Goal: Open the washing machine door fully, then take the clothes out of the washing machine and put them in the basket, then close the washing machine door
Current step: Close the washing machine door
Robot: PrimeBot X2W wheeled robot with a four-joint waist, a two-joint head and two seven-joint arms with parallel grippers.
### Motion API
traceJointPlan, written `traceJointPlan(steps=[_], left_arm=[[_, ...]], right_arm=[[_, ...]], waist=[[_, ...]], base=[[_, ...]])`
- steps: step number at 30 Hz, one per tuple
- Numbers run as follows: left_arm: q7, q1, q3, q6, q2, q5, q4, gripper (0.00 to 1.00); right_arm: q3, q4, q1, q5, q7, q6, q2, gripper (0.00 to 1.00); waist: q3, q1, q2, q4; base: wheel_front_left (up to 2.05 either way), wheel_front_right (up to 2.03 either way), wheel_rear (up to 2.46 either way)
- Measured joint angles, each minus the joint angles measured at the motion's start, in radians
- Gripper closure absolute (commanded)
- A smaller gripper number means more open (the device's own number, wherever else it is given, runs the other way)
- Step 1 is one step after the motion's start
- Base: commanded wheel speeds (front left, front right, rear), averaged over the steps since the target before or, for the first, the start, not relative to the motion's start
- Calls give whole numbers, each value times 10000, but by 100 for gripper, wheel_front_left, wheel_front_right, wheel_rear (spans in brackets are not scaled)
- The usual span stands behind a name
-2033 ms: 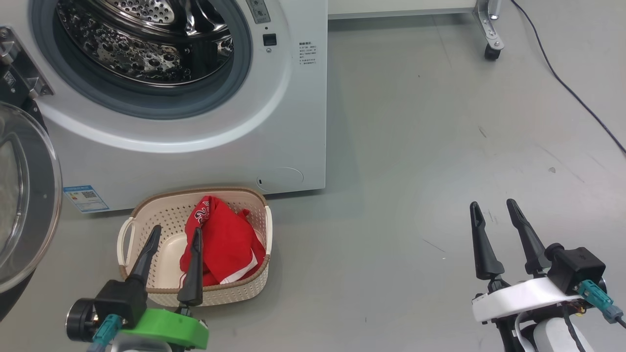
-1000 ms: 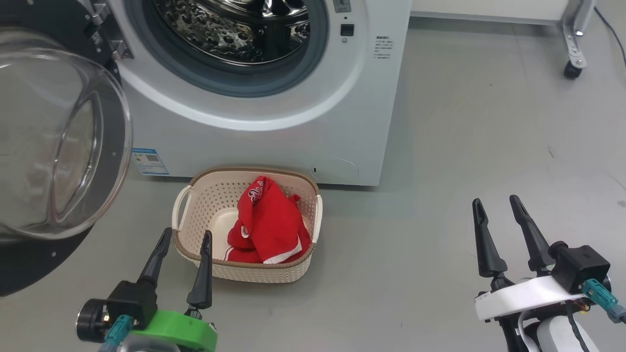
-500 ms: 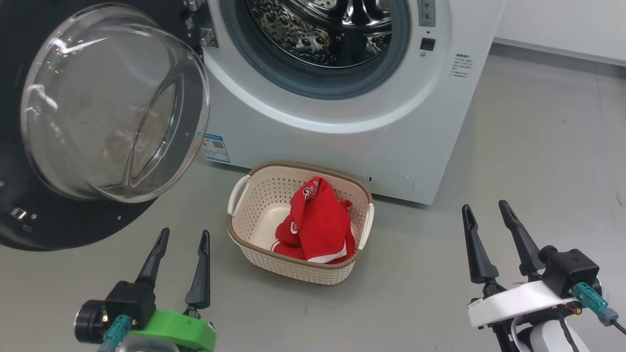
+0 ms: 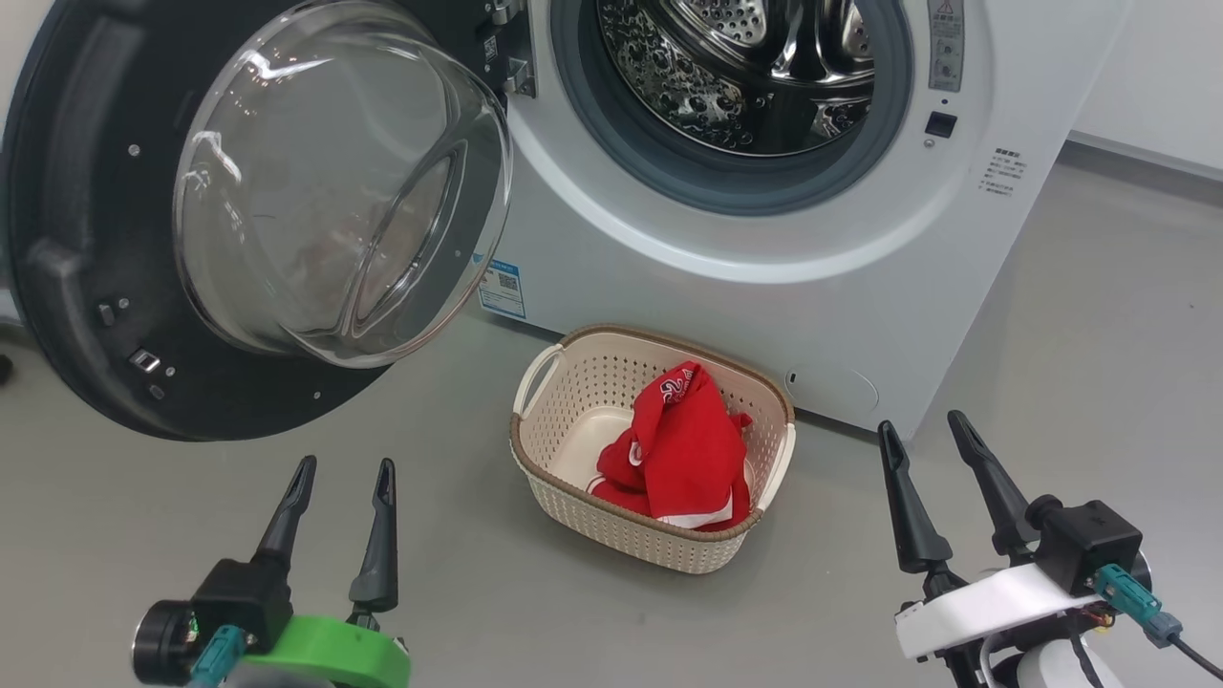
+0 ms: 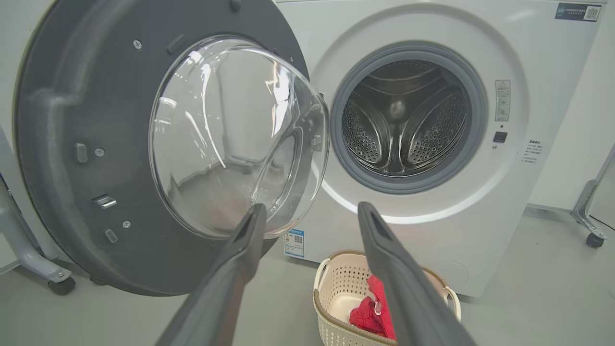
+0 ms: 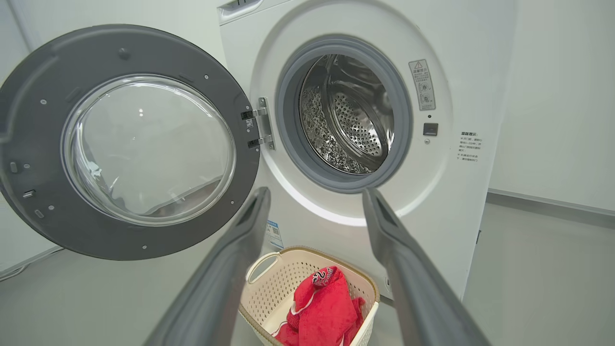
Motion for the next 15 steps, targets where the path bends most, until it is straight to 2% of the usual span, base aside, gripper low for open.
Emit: traceJointPlan(steps=[15], left_arm=[[0, 247, 136, 52, 27, 75, -203, 0]], right_arm=[[385, 15, -3, 21, 0, 0, 54, 0]], waist=[[51, 0, 0, 294]], base=[[0, 0, 0]])
